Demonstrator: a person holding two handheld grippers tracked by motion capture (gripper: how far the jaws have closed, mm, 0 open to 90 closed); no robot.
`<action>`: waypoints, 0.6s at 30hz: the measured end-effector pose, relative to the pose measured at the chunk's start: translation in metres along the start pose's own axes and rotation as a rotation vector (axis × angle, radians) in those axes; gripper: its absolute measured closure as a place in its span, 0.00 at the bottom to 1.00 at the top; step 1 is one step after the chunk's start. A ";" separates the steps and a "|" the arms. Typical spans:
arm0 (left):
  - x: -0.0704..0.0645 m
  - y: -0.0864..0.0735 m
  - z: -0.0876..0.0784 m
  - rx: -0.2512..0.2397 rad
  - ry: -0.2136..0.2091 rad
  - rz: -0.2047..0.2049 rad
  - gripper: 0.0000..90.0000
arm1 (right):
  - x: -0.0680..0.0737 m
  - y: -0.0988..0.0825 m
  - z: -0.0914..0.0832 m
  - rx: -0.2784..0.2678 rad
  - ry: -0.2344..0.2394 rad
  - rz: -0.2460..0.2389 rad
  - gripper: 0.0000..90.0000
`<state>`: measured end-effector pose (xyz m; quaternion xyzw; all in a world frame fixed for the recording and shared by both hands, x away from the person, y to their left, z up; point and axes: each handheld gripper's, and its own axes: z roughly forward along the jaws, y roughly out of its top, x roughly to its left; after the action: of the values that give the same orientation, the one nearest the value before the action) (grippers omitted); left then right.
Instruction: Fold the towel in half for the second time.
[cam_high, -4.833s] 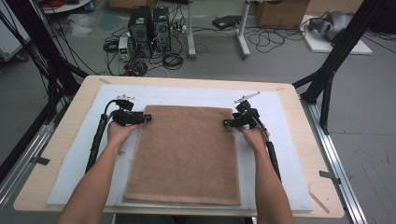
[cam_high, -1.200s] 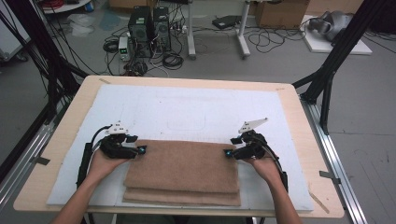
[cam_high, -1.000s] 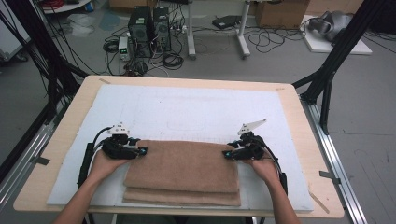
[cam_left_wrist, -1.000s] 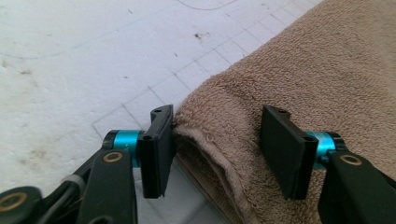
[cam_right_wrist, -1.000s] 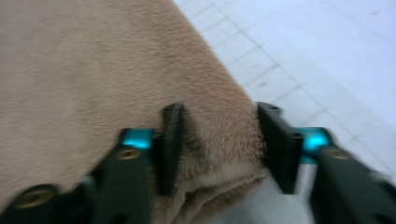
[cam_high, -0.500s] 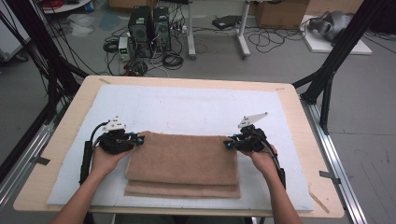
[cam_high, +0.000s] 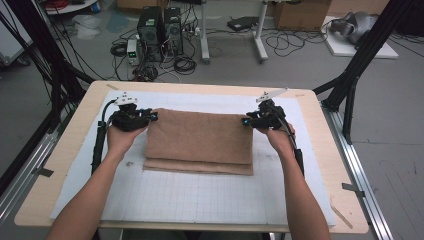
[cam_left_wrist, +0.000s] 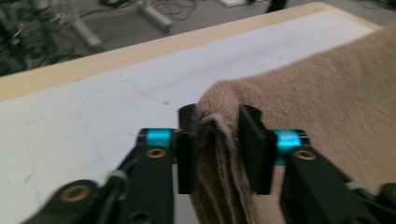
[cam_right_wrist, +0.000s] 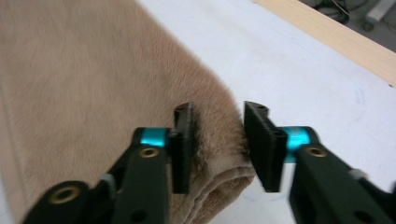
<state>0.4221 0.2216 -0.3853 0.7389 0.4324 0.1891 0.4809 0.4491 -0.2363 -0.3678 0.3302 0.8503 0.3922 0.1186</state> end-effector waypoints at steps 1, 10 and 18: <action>0.001 -0.002 0.001 0.020 -0.003 -0.005 0.70 | -0.004 -0.001 0.001 -0.014 0.000 0.016 0.62; -0.011 -0.028 -0.014 0.114 -0.060 0.054 0.64 | 0.013 -0.022 -0.002 0.007 0.045 0.010 0.56; -0.027 -0.057 -0.039 0.121 -0.143 0.099 0.62 | 0.053 -0.046 -0.017 0.003 0.109 -0.047 0.56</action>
<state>0.3539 0.2297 -0.4127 0.7987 0.3705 0.1329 0.4552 0.3800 -0.2338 -0.3875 0.2883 0.8638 0.4053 0.0809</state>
